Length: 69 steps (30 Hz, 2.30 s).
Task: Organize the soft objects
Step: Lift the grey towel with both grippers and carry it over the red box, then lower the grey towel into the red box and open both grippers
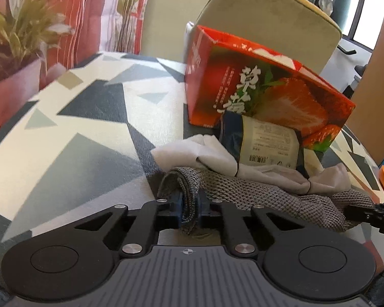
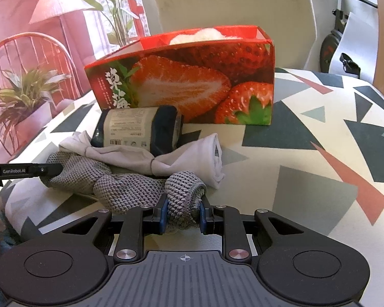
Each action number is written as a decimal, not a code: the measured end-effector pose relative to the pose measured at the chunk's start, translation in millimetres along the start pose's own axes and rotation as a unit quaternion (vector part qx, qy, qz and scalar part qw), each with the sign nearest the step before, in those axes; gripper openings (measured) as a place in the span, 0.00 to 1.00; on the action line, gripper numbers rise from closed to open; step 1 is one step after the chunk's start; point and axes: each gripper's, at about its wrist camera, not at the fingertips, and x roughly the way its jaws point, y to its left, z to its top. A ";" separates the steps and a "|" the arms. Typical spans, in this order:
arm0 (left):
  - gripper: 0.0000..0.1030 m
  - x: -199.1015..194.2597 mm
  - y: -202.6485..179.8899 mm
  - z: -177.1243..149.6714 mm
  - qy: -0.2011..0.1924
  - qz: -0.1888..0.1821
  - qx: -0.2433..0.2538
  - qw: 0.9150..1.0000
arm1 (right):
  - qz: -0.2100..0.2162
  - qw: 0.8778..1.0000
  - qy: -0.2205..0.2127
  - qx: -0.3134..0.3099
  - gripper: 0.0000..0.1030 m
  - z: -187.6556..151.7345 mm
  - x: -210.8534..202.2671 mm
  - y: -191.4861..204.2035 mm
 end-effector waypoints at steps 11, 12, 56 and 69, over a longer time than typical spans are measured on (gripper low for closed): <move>0.10 -51.1 -17.6 19.0 -0.091 -0.010 0.030 0.995 | 0.030 0.997 -0.067 -0.021 0.20 17.4 -29.3 10.7; 0.10 -55.0 -20.1 20.9 -0.098 -0.012 0.035 0.994 | 0.030 0.997 -0.071 -0.021 0.20 19.2 -31.4 10.5; 0.10 107.9 -95.1 199.4 0.070 -0.073 0.165 0.981 | -0.004 0.991 0.089 -0.096 0.19 236.3 97.7 -31.7; 0.11 132.2 -94.7 200.1 0.108 -0.089 0.149 0.979 | -0.017 0.985 0.141 -0.094 0.20 237.2 127.0 -37.2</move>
